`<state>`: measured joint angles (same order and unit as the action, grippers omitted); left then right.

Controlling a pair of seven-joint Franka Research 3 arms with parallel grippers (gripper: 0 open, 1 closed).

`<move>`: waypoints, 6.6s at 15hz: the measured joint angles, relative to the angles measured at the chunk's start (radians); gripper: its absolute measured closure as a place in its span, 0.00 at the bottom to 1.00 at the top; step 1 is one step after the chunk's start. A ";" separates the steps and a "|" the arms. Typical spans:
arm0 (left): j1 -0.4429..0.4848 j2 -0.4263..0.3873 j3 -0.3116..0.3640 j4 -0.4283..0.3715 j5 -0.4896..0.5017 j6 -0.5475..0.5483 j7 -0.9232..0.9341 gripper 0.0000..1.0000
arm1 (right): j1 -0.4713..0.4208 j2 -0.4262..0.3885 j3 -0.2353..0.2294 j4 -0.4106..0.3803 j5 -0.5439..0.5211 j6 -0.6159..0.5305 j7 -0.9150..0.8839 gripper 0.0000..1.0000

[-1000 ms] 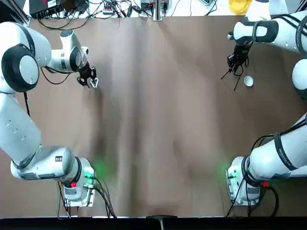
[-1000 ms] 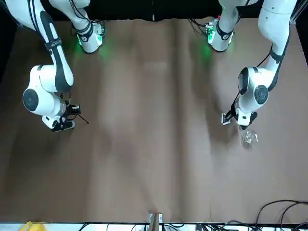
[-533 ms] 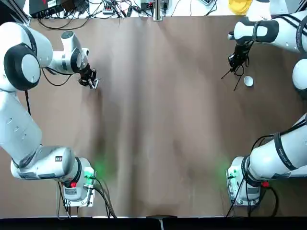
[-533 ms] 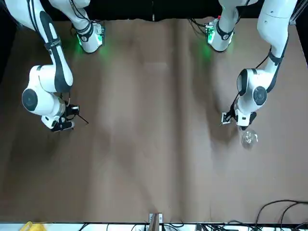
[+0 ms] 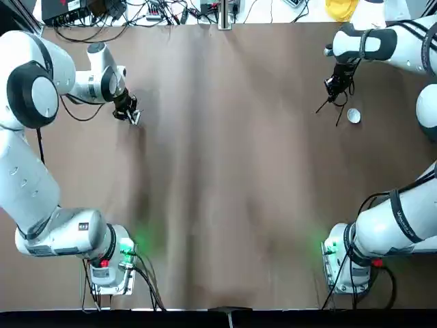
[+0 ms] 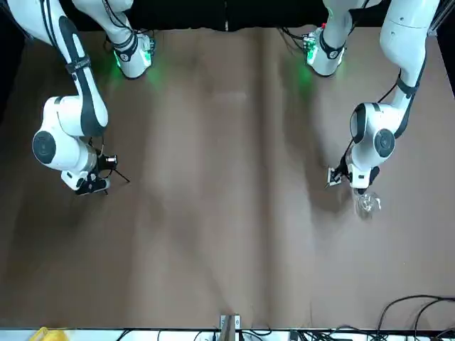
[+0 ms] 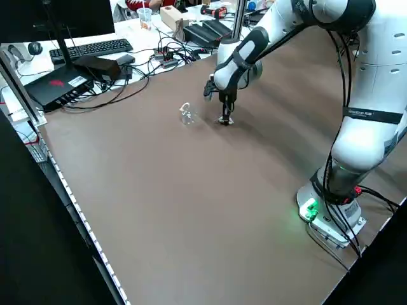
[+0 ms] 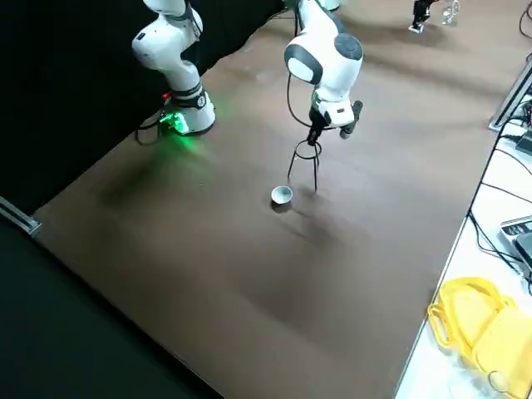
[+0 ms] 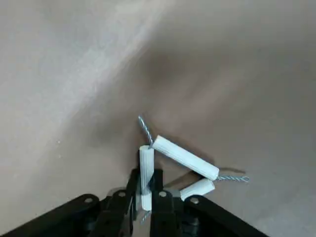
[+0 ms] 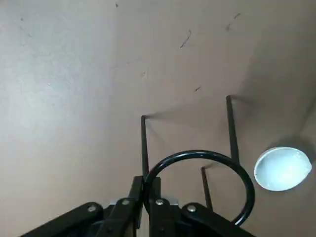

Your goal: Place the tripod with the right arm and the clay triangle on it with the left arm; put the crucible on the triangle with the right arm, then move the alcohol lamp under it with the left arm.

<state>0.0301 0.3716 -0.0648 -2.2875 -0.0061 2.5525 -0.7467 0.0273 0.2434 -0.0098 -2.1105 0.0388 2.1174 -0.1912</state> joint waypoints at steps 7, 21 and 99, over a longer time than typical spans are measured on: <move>-0.005 -0.034 -0.010 0.114 0.000 -0.122 0.000 0.87 | 0.030 0.000 0.004 0.042 0.000 0.001 0.014 0.91; -0.013 -0.110 -0.193 0.448 0.000 -0.605 0.012 0.87 | 0.373 0.216 0.015 0.487 0.046 -0.179 0.642 0.91; -0.008 -0.111 -0.274 0.641 0.000 -0.727 0.063 0.87 | 0.660 0.508 0.088 0.954 0.113 -0.110 0.979 0.29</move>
<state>0.0222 0.2601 -0.3385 -1.6463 -0.0057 1.8260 -0.6833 0.6869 0.7516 0.0781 -1.1569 0.1515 2.0075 0.7882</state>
